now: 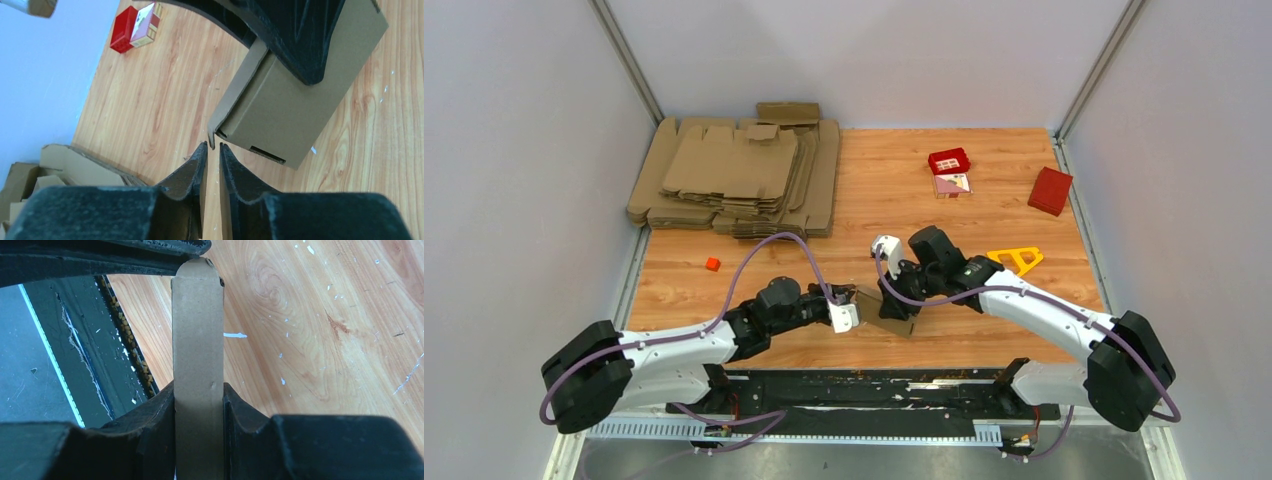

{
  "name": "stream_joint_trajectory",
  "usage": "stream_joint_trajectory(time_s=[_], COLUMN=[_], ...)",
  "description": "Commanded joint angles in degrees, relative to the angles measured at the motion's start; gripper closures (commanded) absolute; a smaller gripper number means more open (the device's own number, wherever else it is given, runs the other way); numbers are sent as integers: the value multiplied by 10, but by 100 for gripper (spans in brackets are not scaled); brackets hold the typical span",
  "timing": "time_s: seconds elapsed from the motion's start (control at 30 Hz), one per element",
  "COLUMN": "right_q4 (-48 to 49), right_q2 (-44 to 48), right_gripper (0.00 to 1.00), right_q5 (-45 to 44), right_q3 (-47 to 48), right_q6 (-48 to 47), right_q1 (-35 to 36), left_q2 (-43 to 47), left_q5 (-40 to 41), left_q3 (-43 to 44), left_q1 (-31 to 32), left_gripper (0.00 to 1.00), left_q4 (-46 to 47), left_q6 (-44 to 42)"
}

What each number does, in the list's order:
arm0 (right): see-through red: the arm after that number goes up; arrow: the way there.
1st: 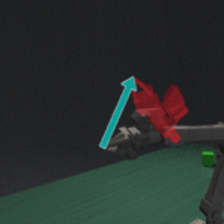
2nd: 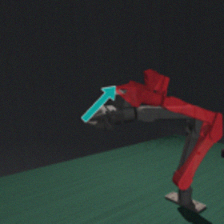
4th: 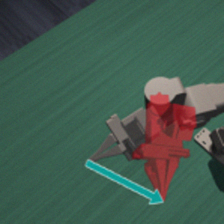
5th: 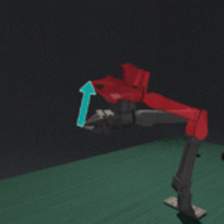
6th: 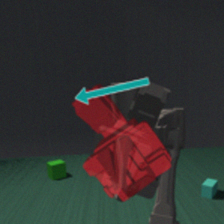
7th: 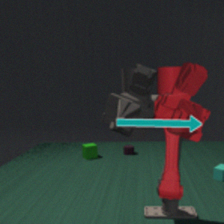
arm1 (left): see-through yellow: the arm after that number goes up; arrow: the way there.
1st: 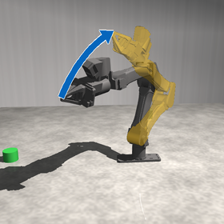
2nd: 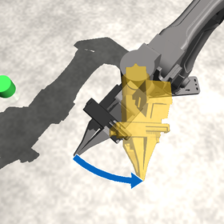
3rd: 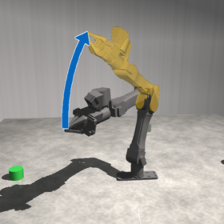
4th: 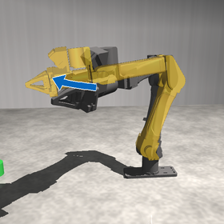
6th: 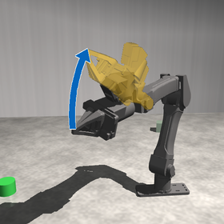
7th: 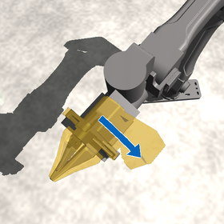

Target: Fold the paper box

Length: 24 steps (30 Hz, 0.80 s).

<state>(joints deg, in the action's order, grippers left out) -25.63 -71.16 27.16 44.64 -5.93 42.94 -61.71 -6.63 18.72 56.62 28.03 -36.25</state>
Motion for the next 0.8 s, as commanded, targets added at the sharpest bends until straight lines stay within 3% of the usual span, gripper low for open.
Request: stream_joint_trajectory(time_s=[0.0, 0.4, 0.53, 0.77], right_q4=[15, 17, 21, 33], right_q2=[-3, -4, -5, -16], right_gripper=[82, 83, 83, 83], right_q5=[9, -1, -8, -57], right_q3=[19, 17, 14, 13], right_q6=[3, 2, -1, -3], right_q1=[-1, 8, 16, 36], left_q2=[6, 0, -6, -19], left_q5=[-20, -35, -23, 1], left_q3=[27, 36, 52, 67], left_q1=[4, 6, 6, 7], left_gripper=[81, 83, 100, 100], left_q4=[13, 8, -6, -19], left_q6=[12, 31, 50, 88])
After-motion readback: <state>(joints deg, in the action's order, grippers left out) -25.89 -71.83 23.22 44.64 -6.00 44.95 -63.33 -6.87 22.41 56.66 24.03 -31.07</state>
